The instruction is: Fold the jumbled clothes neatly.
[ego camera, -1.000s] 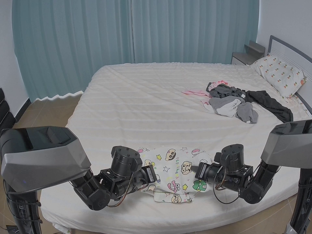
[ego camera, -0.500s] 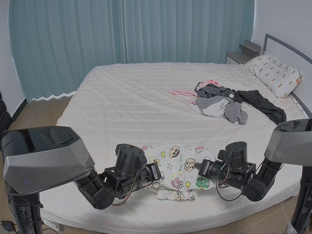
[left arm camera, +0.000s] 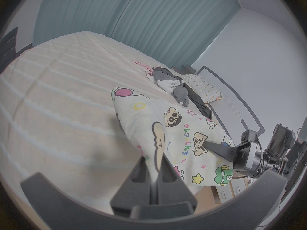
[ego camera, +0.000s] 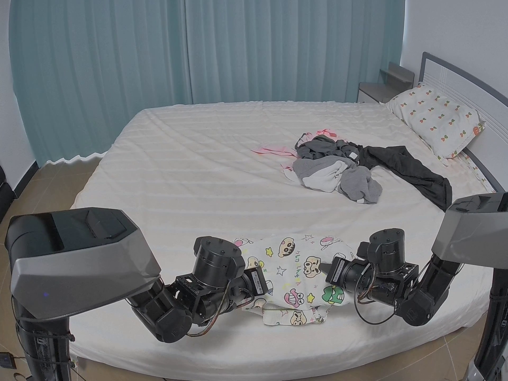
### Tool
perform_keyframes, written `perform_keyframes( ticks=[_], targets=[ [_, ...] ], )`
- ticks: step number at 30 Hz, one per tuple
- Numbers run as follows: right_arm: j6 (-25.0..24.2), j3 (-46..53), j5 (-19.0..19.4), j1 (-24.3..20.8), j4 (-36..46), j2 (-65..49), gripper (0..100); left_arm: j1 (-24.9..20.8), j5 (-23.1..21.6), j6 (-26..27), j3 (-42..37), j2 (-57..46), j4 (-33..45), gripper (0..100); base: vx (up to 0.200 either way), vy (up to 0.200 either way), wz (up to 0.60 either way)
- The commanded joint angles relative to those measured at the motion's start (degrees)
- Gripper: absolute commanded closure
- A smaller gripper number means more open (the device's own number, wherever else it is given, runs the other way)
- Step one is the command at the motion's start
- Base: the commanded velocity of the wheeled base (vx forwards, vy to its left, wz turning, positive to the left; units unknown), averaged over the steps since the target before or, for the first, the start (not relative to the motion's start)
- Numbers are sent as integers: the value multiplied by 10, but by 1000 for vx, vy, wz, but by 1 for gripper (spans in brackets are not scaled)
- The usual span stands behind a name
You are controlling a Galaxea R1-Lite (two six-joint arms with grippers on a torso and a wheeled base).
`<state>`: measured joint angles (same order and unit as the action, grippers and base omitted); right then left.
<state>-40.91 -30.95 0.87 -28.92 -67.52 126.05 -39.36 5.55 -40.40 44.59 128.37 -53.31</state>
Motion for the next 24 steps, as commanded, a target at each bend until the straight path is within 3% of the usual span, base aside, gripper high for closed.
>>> perform_keyframes(
  ticks=[1, 7, 24],
  targets=[
    [0, -1, 0, 3, 1, 1, 100, -1, 0, 0, 1, 5, 0, 100, 0, -200, 0],
    [1, -3, 1, 6, 22, 2, 100, -2, 1, 0, 0, 14, -1, 100, 0, -200, 0],
    [23, -78, -5, 9, 71, 94, 100, 34, 6, 17, 10, 67, 28, 100, 0, 0, 0]
  ],
)
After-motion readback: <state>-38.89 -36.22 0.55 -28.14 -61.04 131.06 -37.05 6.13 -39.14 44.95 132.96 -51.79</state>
